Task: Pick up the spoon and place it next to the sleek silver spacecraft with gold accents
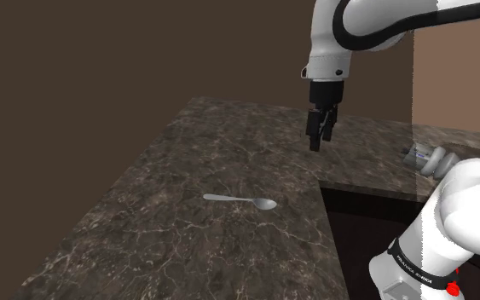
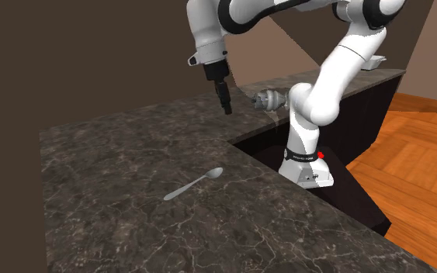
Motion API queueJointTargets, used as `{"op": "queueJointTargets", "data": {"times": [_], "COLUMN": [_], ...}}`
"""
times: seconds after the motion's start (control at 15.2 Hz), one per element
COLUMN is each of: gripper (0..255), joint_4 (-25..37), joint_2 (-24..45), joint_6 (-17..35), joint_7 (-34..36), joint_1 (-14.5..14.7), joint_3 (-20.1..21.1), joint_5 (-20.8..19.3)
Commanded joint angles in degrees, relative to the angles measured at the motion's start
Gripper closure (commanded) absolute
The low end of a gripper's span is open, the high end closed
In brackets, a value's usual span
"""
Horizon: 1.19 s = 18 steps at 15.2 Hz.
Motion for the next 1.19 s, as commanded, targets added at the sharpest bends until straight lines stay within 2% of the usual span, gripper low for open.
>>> {"op": "queueJointTargets", "data": {"times": [0.0, 0.59, 1.12], "gripper": [0, 0, 0], "joint_4": [0.99, 7.83, 16.24], "joint_2": [4.12, 20.25, 33.73], "joint_6": [3.68, 15.06, 21.98], "joint_7": [-1.37, -7.31, -10.88], "joint_1": [1.48, 6.85, 11.15], "joint_3": [1.28, 6.44, 11.02], "joint_5": [0.66, 1.27, -0.94]}}
